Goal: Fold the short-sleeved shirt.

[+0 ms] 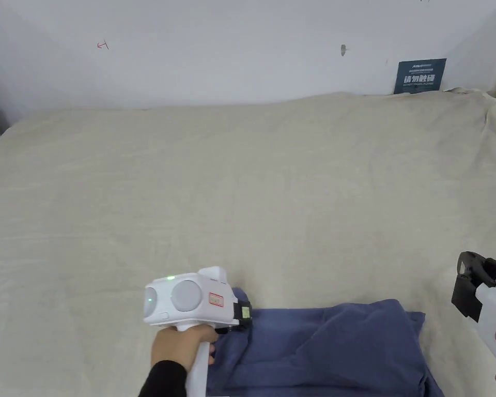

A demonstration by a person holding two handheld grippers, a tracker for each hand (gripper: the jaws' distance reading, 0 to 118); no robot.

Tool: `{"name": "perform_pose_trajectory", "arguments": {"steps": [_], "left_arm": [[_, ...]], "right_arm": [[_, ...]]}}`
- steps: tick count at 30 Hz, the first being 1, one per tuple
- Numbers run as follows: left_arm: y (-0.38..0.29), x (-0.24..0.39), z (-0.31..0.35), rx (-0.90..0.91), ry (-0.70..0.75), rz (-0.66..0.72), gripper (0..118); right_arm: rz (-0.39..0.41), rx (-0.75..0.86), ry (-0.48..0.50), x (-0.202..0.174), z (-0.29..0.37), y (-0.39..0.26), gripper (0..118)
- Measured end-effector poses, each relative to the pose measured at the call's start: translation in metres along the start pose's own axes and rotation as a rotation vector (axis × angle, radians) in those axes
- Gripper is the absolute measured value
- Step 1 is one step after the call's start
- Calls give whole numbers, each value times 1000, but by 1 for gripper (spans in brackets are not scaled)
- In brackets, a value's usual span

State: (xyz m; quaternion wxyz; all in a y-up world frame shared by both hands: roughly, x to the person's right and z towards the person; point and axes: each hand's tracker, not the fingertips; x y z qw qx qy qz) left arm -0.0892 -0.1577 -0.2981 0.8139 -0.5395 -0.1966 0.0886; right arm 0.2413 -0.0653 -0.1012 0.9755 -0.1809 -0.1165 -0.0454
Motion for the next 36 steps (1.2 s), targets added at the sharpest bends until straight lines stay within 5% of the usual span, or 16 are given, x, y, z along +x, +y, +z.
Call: {"name": "perform_pose_trajectory", "arguments": {"steps": [11,12,14,16,24,26,28,32,34,36], "left_arm": [[-17,26,-44,-40,75,-32,16],[-15,27,-42,-38,52,-30,25],[-14,31,-33,-23,-26,0,65],[-11,35,-20,14,-56,31,92],[-2,9,60,247,-91,35,98],[-3,-2,76,297,-22,5,95],[-7,-13,86,361,43,-29,80],[-20,-41,95,486,67,-39,12],[-27,-52,93,513,91,-42,0],[-33,-60,90,516,104,-48,0]], "right_arm": [[4,-9,-21,6,3,-1,0],[5,-9,-21,6,3,0,0],[2,-9,-21,5,3,0,0],[0,-10,-18,3,3,1,0],[11,4,-8,-3,6,8,0],[10,8,-5,-4,6,9,0],[11,10,-3,-6,7,10,0],[12,8,2,-7,7,11,0],[13,8,2,-8,7,11,0],[16,7,1,-8,7,11,0]]}}
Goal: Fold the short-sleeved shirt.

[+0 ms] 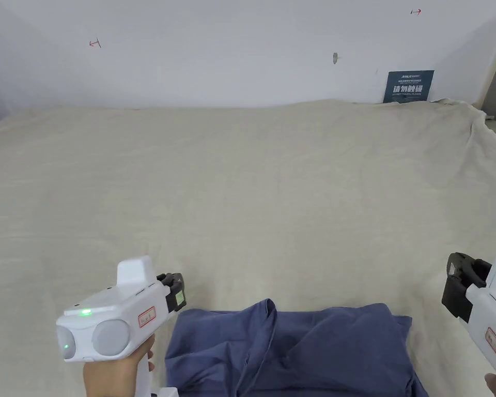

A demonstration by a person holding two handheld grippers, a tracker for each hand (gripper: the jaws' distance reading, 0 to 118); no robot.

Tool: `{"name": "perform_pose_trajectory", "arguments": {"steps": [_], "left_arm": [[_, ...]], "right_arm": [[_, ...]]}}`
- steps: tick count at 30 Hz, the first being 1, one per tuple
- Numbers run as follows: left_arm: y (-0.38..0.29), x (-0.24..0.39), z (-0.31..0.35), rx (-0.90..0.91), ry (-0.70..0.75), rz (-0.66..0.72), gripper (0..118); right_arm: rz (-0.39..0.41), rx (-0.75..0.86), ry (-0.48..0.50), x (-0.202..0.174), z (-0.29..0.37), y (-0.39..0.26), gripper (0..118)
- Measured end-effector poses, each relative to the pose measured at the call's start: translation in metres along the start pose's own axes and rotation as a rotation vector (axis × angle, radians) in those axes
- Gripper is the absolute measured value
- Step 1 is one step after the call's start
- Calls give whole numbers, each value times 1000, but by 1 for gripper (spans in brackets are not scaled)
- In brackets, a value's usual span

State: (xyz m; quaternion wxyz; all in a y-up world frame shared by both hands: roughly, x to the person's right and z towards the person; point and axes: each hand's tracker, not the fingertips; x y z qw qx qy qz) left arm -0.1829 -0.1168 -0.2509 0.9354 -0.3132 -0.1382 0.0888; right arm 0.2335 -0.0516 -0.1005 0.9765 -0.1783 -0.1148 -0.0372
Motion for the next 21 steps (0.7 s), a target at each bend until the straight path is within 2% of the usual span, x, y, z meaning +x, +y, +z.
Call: {"name": "perform_pose_trajectory", "arguments": {"steps": [5,14,21], "left_arm": [[-26,-13,-15,-27,46,13,0],[-89,9,-46,-114,63,-118,0],[-124,51,-61,-187,-15,-177,0]], "right_arm": [[2,-3,-3,0,1,0,0],[-2,-22,-10,4,1,-4,0],[2,-33,-16,10,1,-6,0]]}}
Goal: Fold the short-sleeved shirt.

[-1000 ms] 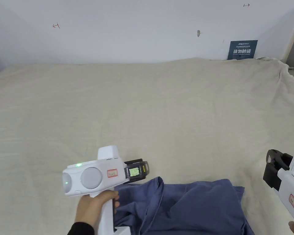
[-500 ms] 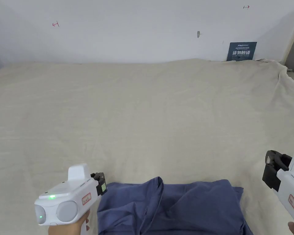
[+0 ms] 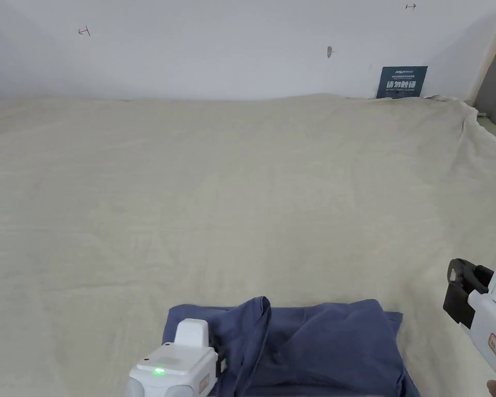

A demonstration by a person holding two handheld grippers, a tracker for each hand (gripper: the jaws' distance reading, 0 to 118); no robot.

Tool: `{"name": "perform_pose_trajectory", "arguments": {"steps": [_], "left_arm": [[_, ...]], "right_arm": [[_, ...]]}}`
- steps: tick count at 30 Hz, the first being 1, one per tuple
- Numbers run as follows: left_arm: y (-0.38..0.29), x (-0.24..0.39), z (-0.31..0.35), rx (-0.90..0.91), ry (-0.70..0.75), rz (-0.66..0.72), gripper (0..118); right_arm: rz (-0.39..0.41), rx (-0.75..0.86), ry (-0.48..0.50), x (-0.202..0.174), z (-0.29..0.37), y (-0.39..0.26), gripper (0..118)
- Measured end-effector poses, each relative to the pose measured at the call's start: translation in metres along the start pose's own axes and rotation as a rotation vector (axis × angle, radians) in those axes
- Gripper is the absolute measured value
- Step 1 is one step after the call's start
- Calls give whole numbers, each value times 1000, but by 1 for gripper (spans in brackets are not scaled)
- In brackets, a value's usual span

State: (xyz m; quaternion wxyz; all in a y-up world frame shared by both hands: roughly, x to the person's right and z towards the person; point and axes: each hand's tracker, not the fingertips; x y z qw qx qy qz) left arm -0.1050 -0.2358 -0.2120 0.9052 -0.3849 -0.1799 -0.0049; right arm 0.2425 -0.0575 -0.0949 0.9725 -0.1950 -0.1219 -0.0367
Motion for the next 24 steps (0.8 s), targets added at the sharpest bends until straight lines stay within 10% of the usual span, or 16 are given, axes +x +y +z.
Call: {"name": "perform_pose_trajectory", "arguments": {"steps": [24], "left_arm": [[34,43,-1,-6,-145,69,0]], "right_arm": [[-24,-11,-40,23,6,-5,0]]}}
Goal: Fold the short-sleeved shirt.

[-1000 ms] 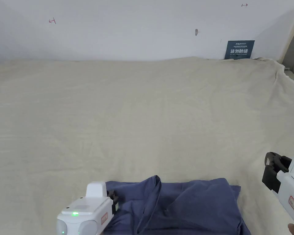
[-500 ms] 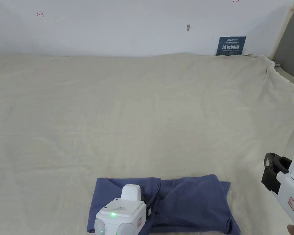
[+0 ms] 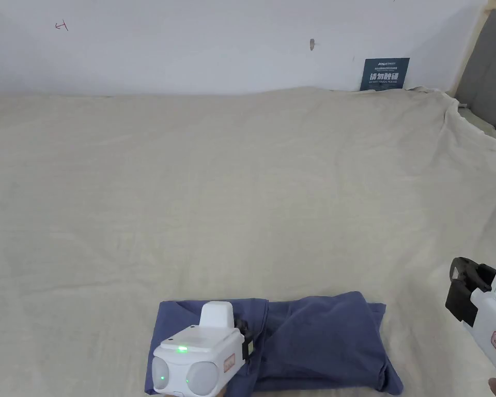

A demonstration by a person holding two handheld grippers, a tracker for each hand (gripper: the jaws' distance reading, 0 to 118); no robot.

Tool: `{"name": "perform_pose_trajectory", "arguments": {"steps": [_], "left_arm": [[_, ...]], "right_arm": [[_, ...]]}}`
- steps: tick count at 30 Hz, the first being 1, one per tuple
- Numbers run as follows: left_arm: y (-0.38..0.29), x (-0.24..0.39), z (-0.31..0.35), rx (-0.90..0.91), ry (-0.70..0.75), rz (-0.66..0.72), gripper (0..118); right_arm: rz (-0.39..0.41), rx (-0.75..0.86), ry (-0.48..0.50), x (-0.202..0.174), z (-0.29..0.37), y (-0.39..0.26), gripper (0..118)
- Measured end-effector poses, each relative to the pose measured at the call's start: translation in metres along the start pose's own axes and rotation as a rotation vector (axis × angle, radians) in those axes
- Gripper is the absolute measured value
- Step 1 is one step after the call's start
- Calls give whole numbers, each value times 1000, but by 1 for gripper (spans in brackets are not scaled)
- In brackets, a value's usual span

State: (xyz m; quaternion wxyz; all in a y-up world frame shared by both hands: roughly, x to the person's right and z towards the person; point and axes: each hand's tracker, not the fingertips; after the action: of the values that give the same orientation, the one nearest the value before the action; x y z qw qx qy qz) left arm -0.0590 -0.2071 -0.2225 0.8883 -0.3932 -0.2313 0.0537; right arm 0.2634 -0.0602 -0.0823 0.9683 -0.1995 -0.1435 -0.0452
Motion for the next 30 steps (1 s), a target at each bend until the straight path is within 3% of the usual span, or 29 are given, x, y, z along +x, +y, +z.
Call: {"name": "perform_pose_trajectory", "arguments": {"steps": [4,14,16,17,19,20,21,23,30], "left_arm": [[31,-25,38,28,-92,44,0],[69,-120,94,8,-151,150,1],[68,-139,94,-36,-195,207,10],[66,-149,93,-38,-206,242,24],[61,-166,89,-68,-222,296,30],[58,-173,85,-78,-225,333,42],[56,-179,82,-103,-217,363,65],[50,-190,74,-142,-216,392,95],[30,-207,41,-200,-264,420,96]], "right_arm": [[5,10,14,-7,0,4,0],[21,22,41,-25,-1,10,0],[28,20,45,-28,-1,9,0],[30,18,48,-30,-1,9,0],[30,13,51,-32,-2,8,0],[31,11,51,-33,-2,8,0],[34,10,51,-34,-2,7,0],[36,5,52,-35,-2,7,0],[53,-18,48,-38,-4,4,0]]}}
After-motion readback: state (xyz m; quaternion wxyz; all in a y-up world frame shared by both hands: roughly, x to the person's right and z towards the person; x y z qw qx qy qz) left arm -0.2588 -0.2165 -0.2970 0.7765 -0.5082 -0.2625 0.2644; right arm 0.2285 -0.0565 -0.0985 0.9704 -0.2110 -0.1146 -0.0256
